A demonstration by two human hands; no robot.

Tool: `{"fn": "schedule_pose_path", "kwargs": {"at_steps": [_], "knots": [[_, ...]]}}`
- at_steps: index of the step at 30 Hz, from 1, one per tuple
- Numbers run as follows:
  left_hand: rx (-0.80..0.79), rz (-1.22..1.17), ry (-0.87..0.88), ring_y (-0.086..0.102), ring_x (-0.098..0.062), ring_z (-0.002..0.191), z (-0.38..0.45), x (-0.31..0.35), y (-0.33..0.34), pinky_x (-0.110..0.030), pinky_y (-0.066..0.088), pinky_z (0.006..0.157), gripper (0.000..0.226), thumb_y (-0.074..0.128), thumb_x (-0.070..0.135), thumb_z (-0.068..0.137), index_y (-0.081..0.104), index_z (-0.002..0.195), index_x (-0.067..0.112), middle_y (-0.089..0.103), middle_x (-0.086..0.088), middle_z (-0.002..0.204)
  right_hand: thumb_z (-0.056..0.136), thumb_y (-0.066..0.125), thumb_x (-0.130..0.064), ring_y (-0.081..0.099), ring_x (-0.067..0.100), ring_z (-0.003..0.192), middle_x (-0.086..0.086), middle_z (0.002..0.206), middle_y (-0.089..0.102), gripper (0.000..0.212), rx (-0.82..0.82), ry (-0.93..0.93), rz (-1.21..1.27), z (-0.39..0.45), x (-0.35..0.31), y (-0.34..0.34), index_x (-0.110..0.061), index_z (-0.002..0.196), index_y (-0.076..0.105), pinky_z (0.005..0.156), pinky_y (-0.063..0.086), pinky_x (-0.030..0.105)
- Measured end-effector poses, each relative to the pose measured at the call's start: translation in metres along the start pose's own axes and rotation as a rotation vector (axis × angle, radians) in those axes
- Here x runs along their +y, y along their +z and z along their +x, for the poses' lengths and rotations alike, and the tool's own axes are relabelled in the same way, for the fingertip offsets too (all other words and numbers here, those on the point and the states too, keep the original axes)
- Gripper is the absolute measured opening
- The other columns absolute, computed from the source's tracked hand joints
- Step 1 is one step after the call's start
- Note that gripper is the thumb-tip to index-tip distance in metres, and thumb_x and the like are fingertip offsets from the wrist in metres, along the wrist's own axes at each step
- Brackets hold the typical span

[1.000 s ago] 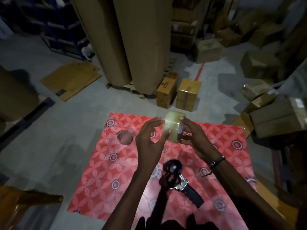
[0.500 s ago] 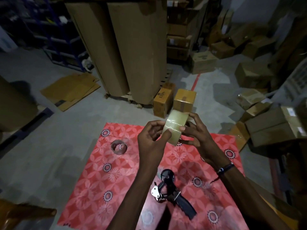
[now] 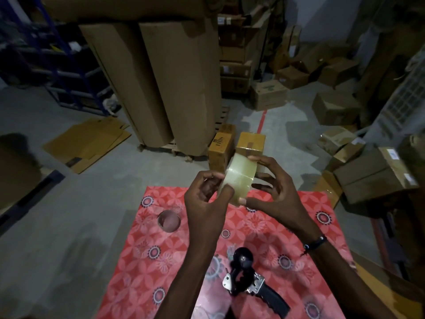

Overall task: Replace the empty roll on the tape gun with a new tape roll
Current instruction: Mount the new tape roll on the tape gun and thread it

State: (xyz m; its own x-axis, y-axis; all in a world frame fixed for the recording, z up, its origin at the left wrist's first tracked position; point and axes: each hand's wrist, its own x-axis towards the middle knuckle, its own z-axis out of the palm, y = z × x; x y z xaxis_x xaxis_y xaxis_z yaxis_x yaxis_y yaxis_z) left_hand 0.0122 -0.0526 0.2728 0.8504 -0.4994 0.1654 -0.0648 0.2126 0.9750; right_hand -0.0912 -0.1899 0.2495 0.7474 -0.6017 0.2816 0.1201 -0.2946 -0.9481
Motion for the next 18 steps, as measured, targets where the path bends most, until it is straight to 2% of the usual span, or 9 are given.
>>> {"fn": "schedule_pose_path", "kwargs": {"at_steps": [4, 9, 14, 18], "knots": [[0.005, -0.025, -0.004, 0.074, -0.014, 0.085, 0.006, 0.007, -0.009, -0.024, 0.056, 0.071, 0.030, 0.066, -0.014, 0.086, 0.068, 0.088, 0.016, 0.076, -0.007, 0.088, 0.064, 0.097, -0.035, 0.059, 0.019, 0.135, -0.008, 0.148, 0.057, 0.085, 0.017, -0.105, -0.094, 0.003, -0.009, 0.010, -0.027, 0.138, 0.056, 0.102, 0.057, 0.054], [-0.006, -0.067, -0.040, 0.072, -0.012, 0.077, 0.011, 0.008, -0.016, -0.025, 0.056, 0.066, 0.029, 0.064, -0.017, 0.087, 0.068, 0.087, 0.012, 0.075, -0.001, 0.080, 0.067, 0.095, -0.037, 0.060, 0.022, 0.132, -0.008, 0.149, 0.052, 0.088, -0.026, -0.028, -0.074, 0.011, -0.008, 0.018, -0.027, 0.141, 0.050, 0.098, 0.059, 0.057], [-0.011, -0.086, -0.063, 0.067, -0.010, 0.070, 0.010, 0.006, -0.021, -0.019, 0.052, 0.062, 0.023, 0.060, -0.017, 0.087, 0.065, 0.088, 0.005, 0.068, -0.004, 0.076, 0.066, 0.099, -0.029, 0.061, 0.017, 0.130, -0.011, 0.146, 0.054, 0.084, -0.004, -0.098, -0.193, 0.012, -0.012, 0.024, -0.024, 0.137, 0.052, 0.098, 0.058, 0.053], [-0.020, -0.091, -0.075, 0.058, -0.015, 0.071, 0.016, 0.004, -0.023, -0.018, 0.047, 0.061, 0.024, 0.063, -0.013, 0.088, 0.065, 0.085, 0.011, 0.063, -0.008, 0.074, 0.062, 0.102, -0.022, 0.058, 0.019, 0.134, -0.006, 0.147, 0.055, 0.088, -0.006, -0.159, -0.259, 0.014, -0.012, 0.026, -0.022, 0.135, 0.053, 0.099, 0.056, 0.055]]}}
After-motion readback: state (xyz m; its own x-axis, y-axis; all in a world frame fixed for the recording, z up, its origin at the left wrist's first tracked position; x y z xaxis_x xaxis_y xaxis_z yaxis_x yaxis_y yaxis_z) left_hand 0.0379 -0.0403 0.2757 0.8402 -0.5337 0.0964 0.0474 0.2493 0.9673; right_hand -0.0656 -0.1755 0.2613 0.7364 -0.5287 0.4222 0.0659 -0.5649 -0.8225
